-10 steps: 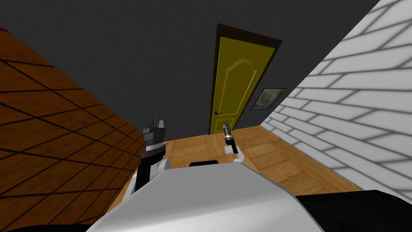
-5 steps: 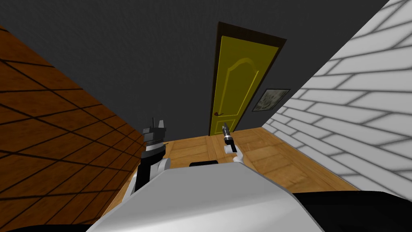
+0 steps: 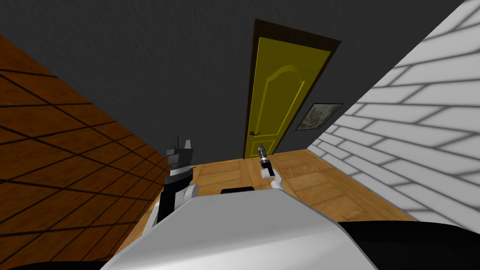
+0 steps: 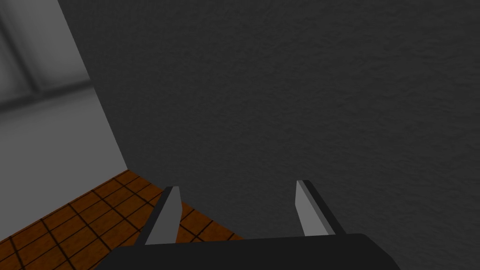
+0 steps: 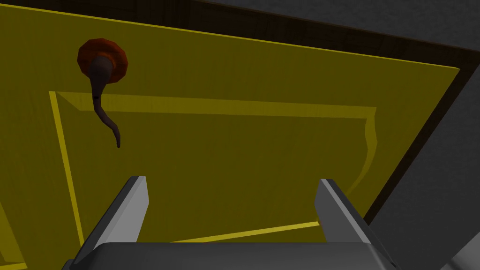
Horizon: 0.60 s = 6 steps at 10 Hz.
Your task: Pull the door open
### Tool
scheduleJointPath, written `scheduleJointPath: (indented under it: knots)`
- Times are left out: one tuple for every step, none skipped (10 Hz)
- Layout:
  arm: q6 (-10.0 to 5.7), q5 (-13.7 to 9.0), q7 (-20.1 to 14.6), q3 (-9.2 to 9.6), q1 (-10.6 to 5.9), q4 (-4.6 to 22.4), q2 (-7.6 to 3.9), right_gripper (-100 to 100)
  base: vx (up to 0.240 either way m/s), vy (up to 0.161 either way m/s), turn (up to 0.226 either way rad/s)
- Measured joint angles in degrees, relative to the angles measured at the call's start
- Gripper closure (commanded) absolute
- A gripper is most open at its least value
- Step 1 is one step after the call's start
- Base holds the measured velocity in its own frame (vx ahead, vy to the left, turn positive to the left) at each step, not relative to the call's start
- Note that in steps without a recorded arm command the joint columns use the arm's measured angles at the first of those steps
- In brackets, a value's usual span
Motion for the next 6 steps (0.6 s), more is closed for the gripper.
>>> scheduleJointPath:
  knots:
    - [-0.52,-0.1,-0.4,0.08,-0.92,1.8,-0.45,-100,0.062,-0.033,0.023]
    - [-0.69,-0.1,-0.6,0.11,-1.36,2.9,-0.59,-100,0.058,-0.024,0.022]
    - [-0.88,-0.2,-0.9,0.14,-2.14,4.6,-0.84,-100,0.067,-0.041,0.043]
    - [-1.31,-0.2,-1.2,0.23,-3.12,6.6,-1.10,-100,0.091,-0.038,0.050]
    - [-1.60,-0.3,-1.5,0.32,-4.08,8.2,-1.41,-100,0.068,-0.036,0.014]
    - [-2.04,-0.3,-1.7,0.35,-4.79,10.1,-1.48,-100,0.050,-0.045,0.027]
